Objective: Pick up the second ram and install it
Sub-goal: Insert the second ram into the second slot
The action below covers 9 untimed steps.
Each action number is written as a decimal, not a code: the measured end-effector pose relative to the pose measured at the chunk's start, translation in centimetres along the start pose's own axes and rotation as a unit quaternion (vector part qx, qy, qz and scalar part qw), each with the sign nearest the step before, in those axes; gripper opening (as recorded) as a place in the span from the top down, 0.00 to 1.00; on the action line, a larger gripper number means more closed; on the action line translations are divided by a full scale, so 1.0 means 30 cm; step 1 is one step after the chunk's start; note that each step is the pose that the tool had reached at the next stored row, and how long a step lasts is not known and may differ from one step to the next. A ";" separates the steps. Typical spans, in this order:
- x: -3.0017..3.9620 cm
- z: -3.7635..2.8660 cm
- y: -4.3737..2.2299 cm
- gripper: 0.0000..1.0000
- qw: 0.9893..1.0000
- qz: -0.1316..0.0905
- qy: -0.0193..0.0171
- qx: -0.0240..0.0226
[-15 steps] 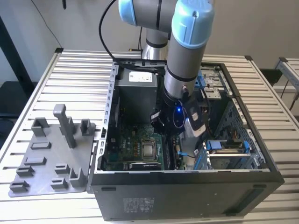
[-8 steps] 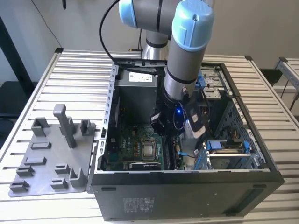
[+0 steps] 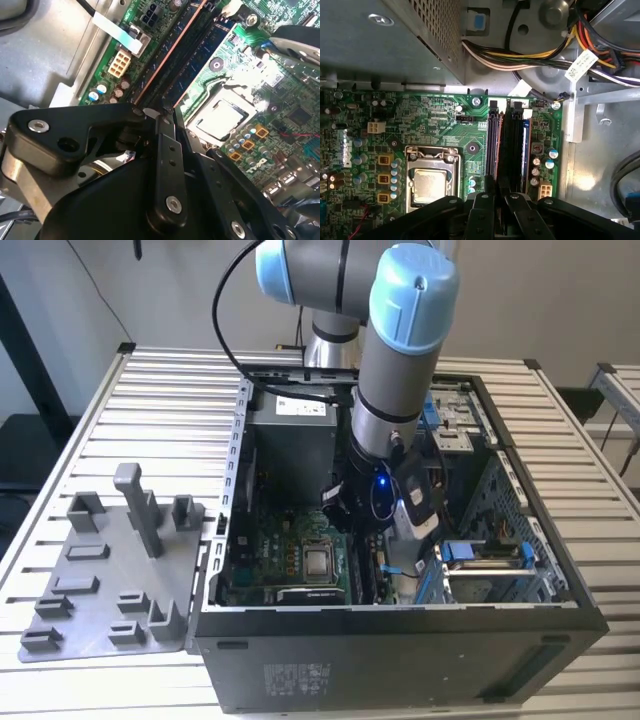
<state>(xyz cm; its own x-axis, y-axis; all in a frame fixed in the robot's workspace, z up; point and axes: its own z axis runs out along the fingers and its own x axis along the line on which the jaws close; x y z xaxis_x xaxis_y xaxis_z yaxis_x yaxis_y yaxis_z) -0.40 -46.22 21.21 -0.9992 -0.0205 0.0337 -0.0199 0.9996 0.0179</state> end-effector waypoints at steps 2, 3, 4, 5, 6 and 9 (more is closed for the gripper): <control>0.000 0.000 0.000 0.86 1.000 0.000 0.000 0.000; 0.000 0.000 0.000 0.86 1.000 0.000 0.000 0.000; 0.000 0.000 0.000 0.86 1.000 0.000 0.000 0.000; 0.000 0.000 0.000 0.86 1.000 0.000 0.000 0.000; 0.000 0.000 0.000 0.86 1.000 0.000 0.000 0.000; 0.000 0.001 0.000 0.86 1.000 0.000 0.000 -0.001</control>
<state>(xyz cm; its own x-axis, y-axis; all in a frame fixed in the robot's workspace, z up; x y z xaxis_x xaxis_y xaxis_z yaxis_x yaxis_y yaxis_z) -0.39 -46.21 21.17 -0.9992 -0.0207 0.0335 -0.0201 0.9996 0.0189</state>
